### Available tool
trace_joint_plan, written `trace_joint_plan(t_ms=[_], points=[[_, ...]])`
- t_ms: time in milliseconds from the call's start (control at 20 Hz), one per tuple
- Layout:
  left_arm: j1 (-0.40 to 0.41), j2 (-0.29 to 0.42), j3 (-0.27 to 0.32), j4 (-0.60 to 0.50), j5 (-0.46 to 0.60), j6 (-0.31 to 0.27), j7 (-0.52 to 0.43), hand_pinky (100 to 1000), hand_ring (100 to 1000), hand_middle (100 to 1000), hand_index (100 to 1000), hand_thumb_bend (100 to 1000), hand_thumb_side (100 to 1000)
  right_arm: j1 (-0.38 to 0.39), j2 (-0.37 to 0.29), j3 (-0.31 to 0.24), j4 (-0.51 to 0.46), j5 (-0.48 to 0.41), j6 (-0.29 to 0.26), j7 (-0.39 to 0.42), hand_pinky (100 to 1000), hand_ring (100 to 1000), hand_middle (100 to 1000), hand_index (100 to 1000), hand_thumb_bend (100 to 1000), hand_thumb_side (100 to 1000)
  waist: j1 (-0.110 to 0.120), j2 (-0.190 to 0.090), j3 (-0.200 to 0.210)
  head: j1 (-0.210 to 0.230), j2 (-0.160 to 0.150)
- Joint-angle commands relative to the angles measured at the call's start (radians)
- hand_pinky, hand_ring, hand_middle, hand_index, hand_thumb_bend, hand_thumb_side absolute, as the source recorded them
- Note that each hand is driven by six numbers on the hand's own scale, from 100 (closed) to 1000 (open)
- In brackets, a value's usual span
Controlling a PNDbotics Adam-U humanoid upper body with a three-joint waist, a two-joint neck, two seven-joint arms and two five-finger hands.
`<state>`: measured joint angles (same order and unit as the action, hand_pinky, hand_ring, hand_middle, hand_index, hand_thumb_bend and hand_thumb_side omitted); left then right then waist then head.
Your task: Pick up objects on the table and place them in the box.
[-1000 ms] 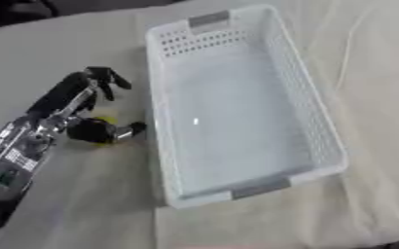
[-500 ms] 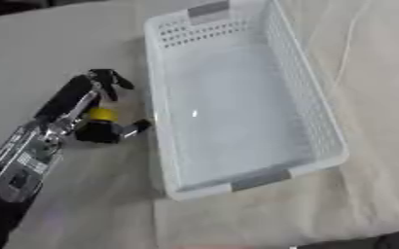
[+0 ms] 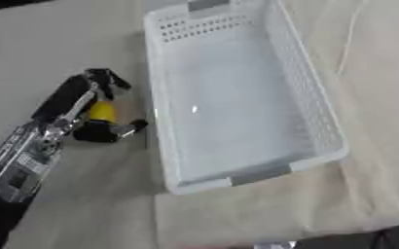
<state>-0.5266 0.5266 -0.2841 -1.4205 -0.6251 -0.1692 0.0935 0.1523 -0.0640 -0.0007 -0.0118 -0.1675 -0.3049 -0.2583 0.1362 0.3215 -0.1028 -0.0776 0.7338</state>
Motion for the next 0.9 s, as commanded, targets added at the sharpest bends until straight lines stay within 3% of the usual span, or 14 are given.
trace_joint_plan(t_ms=[50,200,550,650,700,850,900], points=[[0.010,0.027,0.028,-0.029,-0.036,-0.005,0.023,234,533,628,713,468,535,0.011,0.004,0.000,0.012,-0.005,-0.006,-0.001,557,671,728,726,100,914,-0.009,-0.010,0.003,0.010,0.005],[0.031,-0.005,0.052,-0.036,-0.060,-0.013,0.059,221,536,625,693,244,603,0.011,0.005,0.001,0.012,-0.003,-0.010,0.001,555,669,727,725,100,906,-0.015,-0.010,0.004,0.012,0.011],[0.036,-0.097,0.099,-0.015,-0.096,-0.071,0.181,200,535,599,647,104,657,0.014,0.006,0.000,0.012,-0.004,-0.026,0.005,554,669,726,725,100,910,-0.032,-0.011,0.005,0.020,0.022],[0.030,-0.118,0.106,-0.007,-0.101,-0.113,0.193,172,507,569,641,100,613,0.016,0.006,0.000,0.012,-0.005,-0.031,0.006,554,668,726,725,100,910,-0.036,-0.011,0.005,0.022,0.025],[0.027,-0.128,0.112,-0.003,-0.101,-0.131,0.197,127,470,542,634,100,456,0.016,0.005,0.000,0.012,-0.005,-0.034,0.007,553,668,726,725,100,910,-0.037,-0.012,0.005,0.023,0.026],[0.023,-0.152,0.131,0.007,-0.103,-0.162,0.203,123,469,544,640,100,428,0.017,0.003,0.000,0.012,-0.005,-0.042,0.009,553,668,726,725,100,911,-0.041,-0.012,0.004,0.025,0.030],[0.023,-0.155,0.135,0.010,-0.105,-0.166,0.202,125,470,546,639,100,372,0.018,0.003,0.000,0.012,-0.006,-0.044,0.010,553,668,726,725,100,912,-0.042,-0.013,0.005,0.026,0.032]])
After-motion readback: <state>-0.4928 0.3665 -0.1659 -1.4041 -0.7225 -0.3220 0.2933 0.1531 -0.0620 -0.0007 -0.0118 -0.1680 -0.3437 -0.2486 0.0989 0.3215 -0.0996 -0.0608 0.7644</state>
